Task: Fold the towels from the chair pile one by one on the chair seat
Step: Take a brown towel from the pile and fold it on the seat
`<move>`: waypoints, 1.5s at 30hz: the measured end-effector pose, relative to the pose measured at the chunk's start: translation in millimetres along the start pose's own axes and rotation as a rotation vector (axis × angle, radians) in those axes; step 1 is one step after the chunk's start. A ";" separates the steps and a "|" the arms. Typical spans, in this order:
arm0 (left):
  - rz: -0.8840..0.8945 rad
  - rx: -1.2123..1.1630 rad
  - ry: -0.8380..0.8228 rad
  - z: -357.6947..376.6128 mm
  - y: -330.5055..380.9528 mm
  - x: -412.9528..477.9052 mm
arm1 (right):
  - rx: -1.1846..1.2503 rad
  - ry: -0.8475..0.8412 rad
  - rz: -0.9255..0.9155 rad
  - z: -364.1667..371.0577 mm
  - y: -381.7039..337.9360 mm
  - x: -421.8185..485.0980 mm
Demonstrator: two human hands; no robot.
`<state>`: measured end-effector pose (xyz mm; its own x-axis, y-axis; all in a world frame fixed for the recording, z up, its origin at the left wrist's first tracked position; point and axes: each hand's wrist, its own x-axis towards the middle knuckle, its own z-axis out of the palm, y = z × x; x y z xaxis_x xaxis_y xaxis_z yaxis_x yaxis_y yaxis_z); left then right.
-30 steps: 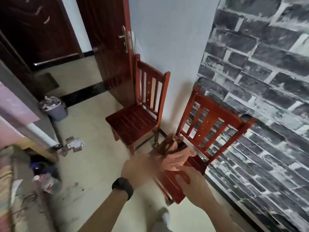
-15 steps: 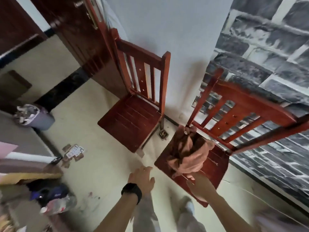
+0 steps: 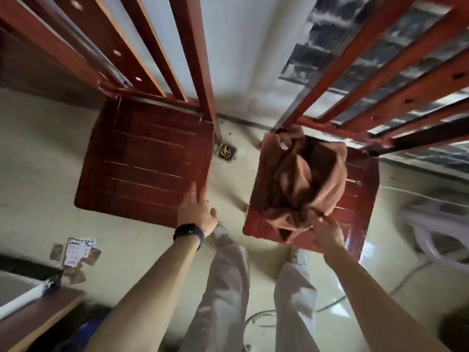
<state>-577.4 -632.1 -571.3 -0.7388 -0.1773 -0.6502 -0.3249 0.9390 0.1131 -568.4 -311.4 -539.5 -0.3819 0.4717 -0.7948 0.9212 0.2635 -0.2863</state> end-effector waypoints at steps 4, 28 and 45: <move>0.043 0.094 -0.136 20.0 -23.6 25.5 | 0.071 0.217 0.051 14.8 10.6 11.5; 0.710 -0.227 -0.075 -265.5 172.4 -157.0 | 0.824 0.392 -0.614 -206.2 -160.8 -303.0; 0.898 -0.136 0.525 -363.4 117.7 -342.6 | 1.091 0.003 -0.765 -210.7 -124.0 -462.6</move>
<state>-577.1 -568.0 -62.2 -0.8938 0.4325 0.1185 0.4305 0.7534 0.4971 -521.7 -385.1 -23.6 -0.8255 0.5102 -0.2416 0.0629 -0.3421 -0.9375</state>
